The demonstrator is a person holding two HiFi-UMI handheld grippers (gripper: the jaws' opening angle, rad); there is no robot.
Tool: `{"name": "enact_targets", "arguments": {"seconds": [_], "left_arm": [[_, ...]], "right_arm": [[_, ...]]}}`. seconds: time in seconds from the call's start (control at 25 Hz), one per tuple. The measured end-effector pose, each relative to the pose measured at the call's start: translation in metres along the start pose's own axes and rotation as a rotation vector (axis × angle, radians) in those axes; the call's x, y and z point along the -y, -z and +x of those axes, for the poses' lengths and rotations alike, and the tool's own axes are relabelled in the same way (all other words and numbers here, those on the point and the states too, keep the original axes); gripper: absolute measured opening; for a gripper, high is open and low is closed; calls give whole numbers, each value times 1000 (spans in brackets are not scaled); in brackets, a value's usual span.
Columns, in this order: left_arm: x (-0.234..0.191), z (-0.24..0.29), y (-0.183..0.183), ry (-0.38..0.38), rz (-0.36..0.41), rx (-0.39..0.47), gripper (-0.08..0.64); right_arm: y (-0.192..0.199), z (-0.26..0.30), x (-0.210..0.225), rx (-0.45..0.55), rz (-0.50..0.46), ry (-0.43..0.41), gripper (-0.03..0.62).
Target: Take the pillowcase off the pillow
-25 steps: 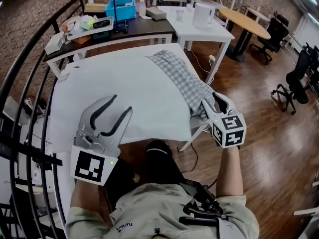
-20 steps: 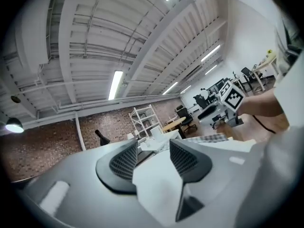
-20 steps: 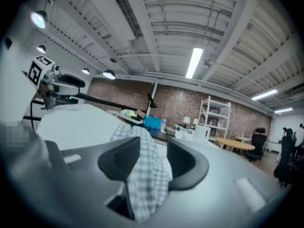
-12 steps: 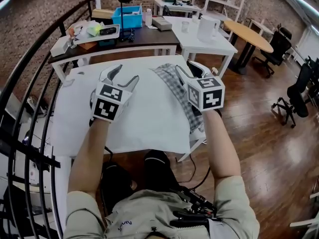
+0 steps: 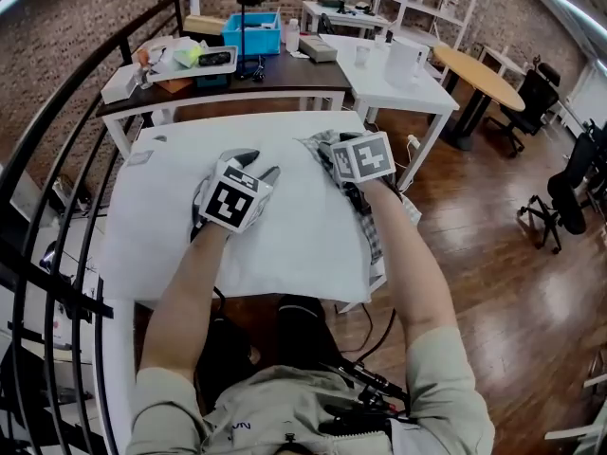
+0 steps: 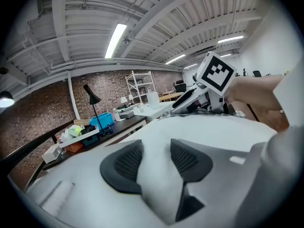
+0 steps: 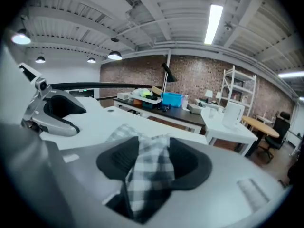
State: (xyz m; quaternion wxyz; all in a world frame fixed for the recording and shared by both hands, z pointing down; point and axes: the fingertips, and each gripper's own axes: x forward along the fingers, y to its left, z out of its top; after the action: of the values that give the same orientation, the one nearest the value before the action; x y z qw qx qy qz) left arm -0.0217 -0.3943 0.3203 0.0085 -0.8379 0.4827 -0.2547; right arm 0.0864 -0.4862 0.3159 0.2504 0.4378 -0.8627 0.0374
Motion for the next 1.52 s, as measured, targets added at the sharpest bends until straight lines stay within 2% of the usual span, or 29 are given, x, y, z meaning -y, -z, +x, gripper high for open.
{"name": "enact_targets", "arguments": {"seconds": [0.12,0.16,0.2,0.28,0.4,0.56,0.68,0.76,0.88,0.96,1.04,1.08,1.16,1.24,1.32,1.44,1.52], "left_arm": [[10,-4,7,-1,31,15,116],[12,-9,6,-9,39,32,73],[12,-15,3,-17,40,56,39],[8,-32,-7,-34,23,119,20],[-2,-62,-24,-75,-8,230,17],[-8,-93,-36,-116,-24,311,17],[-16,-99,-35,-136,-47,327,17],[-23,-96,-30,-146,-69,328,17],[-32,-85,-21,-165,-89,312,17],[-33,-72,-16,-173,-77,282,17],[-29,-58,-12,-166,-64,250,20],[-27,-53,-11,-158,-59,241,26],[-23,-52,-13,-134,-50,241,77],[-19,-63,-19,-106,-38,268,129],[-17,-84,-21,-99,-21,304,174],[-30,-132,-2,-150,-15,323,212],[-49,-169,30,-216,-37,298,233]], "right_arm": [[16,6,-8,-46,-22,-20,162],[17,5,-8,-48,-41,-8,103],[15,4,-6,-41,-60,9,16],[3,-2,1,-10,-92,50,11],[-18,-15,29,40,-140,168,6],[-15,-29,91,53,-95,342,6],[37,-36,140,-89,-28,474,6],[86,-33,157,-219,-8,494,6],[161,-16,149,-393,-41,421,6],[193,-2,134,-426,-66,350,8],[197,4,124,-367,-46,293,13],[190,5,120,-318,-14,254,44],[166,-4,117,-191,58,206,162],[135,-31,110,-39,121,190,174],[107,-64,82,116,173,121,176],[74,-118,27,307,231,5,176],[70,-151,-4,387,261,-37,201]]}}
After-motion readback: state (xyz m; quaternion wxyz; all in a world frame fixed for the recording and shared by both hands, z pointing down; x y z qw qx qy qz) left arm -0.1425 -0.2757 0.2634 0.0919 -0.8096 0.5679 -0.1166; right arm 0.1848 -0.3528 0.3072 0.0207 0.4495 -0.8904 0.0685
